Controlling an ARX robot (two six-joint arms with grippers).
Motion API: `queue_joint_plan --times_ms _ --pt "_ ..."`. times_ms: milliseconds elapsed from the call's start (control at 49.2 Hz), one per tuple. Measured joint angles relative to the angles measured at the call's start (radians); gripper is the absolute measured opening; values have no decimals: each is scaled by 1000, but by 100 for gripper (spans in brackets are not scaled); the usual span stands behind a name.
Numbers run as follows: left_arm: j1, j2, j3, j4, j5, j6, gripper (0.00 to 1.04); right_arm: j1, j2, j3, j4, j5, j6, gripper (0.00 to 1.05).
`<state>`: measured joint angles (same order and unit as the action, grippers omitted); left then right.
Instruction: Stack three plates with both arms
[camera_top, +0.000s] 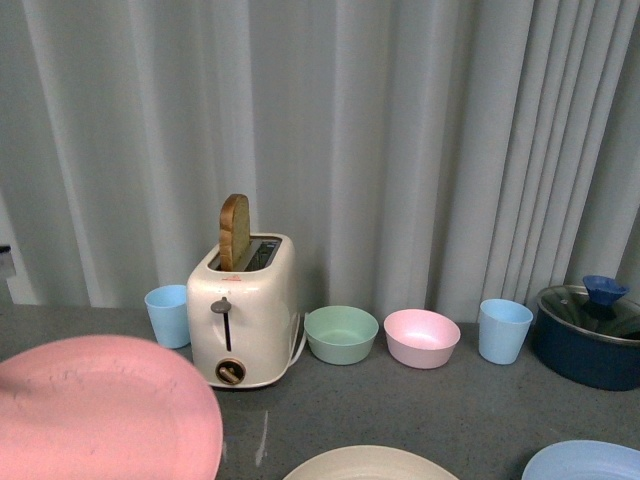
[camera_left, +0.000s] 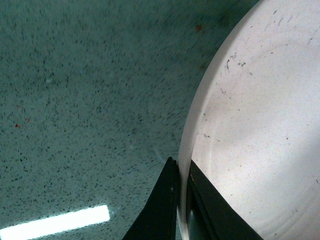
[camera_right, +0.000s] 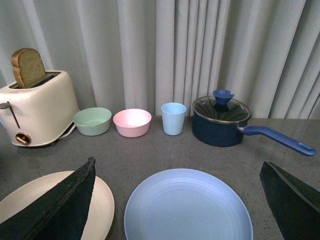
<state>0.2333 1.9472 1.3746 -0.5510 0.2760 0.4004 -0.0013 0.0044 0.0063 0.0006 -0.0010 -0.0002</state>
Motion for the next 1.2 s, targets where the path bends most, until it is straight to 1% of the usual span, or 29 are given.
queue_joint_plan --times_ms 122,203,366,691,833,1056,1198 --pt "-17 -48 27 -28 54 -41 3 0 0 0 0 0 0 97" --pt "-43 -77 34 -49 90 -69 3 0 0 0 0 0 0 97" --pt "-103 -87 31 -55 120 -126 3 0 0 0 0 0 0 97" --pt "-237 -69 -64 9 104 -235 3 0 0 0 0 0 0 97" --pt "-322 -46 -105 51 85 -289 3 0 0 0 0 0 0 97" --pt "-429 -19 -118 93 63 -351 3 0 0 0 0 0 0 97" --pt "-474 4 -118 109 45 -380 3 0 0 0 0 0 0 97"
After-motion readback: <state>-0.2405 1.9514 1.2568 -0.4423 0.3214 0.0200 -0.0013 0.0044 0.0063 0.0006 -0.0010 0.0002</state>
